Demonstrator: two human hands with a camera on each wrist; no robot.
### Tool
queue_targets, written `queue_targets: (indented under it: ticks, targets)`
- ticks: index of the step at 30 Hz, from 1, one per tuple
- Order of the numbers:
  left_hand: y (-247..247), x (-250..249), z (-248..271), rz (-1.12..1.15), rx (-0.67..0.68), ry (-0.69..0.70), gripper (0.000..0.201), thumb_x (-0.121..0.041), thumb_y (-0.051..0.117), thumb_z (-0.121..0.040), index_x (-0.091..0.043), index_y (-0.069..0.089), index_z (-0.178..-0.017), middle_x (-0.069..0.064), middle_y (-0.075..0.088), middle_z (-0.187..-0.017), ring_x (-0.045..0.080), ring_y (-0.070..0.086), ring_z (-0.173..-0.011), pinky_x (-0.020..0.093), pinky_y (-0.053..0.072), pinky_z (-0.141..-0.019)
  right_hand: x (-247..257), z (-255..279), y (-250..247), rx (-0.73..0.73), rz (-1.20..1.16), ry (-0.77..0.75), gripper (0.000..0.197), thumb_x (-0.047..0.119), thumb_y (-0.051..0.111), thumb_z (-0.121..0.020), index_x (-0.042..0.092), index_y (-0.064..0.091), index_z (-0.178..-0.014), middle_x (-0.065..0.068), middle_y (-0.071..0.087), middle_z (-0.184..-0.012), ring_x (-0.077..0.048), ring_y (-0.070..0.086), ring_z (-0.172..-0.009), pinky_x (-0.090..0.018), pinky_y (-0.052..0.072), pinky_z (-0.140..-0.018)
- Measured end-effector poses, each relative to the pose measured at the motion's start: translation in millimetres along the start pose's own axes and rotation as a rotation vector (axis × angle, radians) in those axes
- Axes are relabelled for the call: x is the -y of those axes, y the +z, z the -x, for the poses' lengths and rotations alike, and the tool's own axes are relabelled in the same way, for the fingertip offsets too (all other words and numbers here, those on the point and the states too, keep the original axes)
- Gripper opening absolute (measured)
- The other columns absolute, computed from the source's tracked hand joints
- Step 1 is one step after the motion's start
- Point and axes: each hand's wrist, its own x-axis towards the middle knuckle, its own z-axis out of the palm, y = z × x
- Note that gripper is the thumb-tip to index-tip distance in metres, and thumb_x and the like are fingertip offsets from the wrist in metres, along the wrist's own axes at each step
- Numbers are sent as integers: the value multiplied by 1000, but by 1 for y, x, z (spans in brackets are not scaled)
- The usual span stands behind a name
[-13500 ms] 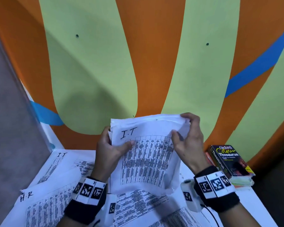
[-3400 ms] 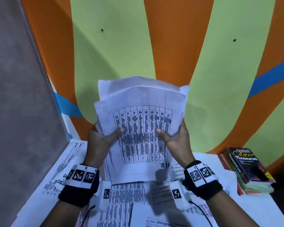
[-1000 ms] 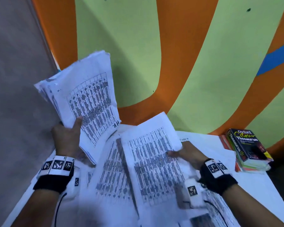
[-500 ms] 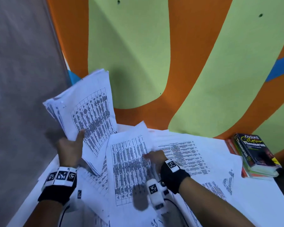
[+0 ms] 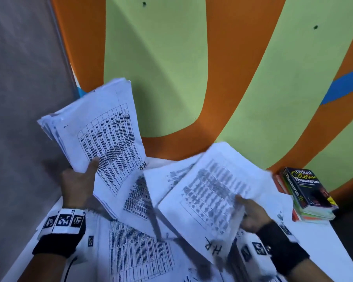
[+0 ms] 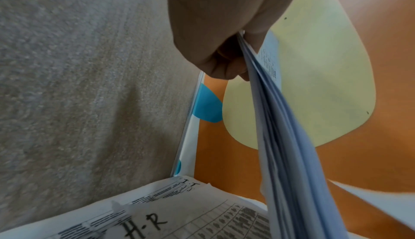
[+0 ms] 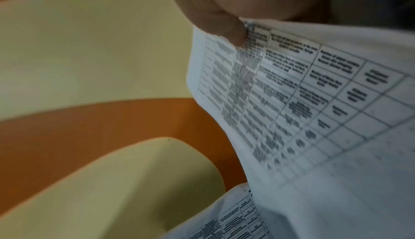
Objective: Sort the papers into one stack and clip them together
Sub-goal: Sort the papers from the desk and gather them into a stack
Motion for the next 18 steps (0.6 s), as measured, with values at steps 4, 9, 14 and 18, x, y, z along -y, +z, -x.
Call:
queue_targets:
  ticks: [4,9,14,18]
  targets:
    - [7,-2,2,9,45,-4,37,-27,73,-81,-6,50,-62,4,52,-61,20,52,-74,35,38,-66,-18,19,-46,-58,41,19,35,23,91,-55,8,63,-40,-8,56,-37,-21,58,-31,-28,51,-36]
    - [17,-4,6,25,71,45,28,-24,74,-81,-2,58,-73,-3,53,-61,6,56,-56,34,42,-68,-29,17,-57,-143,-47,32,58,18,35,-102,21,75,-60,-3,68,-49,-17,66,-43,-39,49,-61]
    - [22,-2,9,7,79,95,27,-21,73,-81,1,59,-74,11,62,-76,18,58,-73,12,40,-45,-20,4,-29,-208,56,28,43,9,31,-103,-4,29,-144,-27,37,-145,-39,50,-119,-37,46,-77]
    - [21,-6,9,32,85,60,25,-20,73,-82,1,59,-75,1,59,-66,19,57,-73,29,42,-66,-10,1,-30,-244,98,8,28,12,48,-99,-12,63,-98,-14,54,-53,-24,57,-47,-19,43,-40]
